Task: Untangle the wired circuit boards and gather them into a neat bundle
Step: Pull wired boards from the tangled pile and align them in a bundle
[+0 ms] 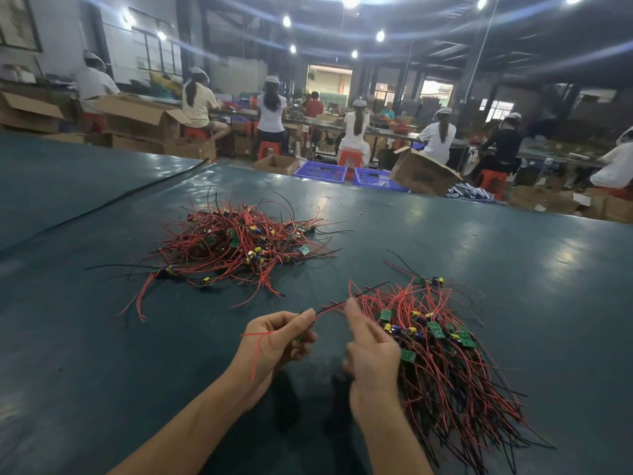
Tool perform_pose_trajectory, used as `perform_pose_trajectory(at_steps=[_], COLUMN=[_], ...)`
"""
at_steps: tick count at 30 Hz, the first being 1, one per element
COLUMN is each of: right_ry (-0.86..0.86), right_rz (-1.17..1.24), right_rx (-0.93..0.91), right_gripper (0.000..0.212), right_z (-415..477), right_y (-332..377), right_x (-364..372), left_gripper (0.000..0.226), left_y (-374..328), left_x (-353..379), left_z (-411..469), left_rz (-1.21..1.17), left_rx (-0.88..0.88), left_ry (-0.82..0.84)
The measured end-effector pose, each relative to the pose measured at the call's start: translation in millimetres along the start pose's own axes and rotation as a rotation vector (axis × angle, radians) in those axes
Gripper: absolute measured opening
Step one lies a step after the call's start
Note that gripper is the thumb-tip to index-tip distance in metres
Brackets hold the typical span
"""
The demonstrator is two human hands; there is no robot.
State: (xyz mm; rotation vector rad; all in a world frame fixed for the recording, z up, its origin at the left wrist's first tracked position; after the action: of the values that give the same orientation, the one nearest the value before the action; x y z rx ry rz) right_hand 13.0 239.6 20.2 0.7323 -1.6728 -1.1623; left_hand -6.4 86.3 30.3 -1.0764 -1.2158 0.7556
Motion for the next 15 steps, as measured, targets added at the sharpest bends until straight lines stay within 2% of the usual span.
perform_pose_trajectory(at_steps=[2, 4, 6, 13, 15], right_ry=[0.119, 0.140, 0.120, -0.062, -0.131], right_rz=[-0.068, -0.095, -0.104, 0.030, 0.091], right_rx=[-0.025, -0.025, -0.007, 0.043, 0.058], right_gripper=[0.025, 0.022, 0.023, 0.027, 0.020], right_z=[-10.6, -14.9, -11.5, 1.2, 6.6], right_y=[-8.3, -11.1, -12.9, -1.1, 4.9], right_x=[23.4, 30.0, 25.8, -1.9, -18.5], left_gripper=[0.027, 0.037, 0.038, 0.021, 0.018], left_y=[1.5, 3.0, 3.1, -3.3, -5.0], left_x=[1.9, 2.6, 3.4, 14.6, 14.8], left_z=[-0.7, -1.2, -1.2, 3.2, 3.1], left_rz=[0.033, 0.077, 0.135, 0.204, 0.229], left_rx=[0.006, 0.007, 0.006, 0.037, 0.037], left_ry=[0.018, 0.034, 0.044, 0.101, 0.124])
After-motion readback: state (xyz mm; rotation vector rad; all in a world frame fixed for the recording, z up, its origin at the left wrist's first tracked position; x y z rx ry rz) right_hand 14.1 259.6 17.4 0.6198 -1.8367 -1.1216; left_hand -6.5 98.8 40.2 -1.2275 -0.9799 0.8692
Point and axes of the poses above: each hand's wrist, its own z-axis towards the middle knuckle, its own x-axis out of the palm, y = z × x, the point moved 10 cm from there along z, towards the middle knuckle, and after that the axes turned 4 degrees about y, right-handed, at the moved point
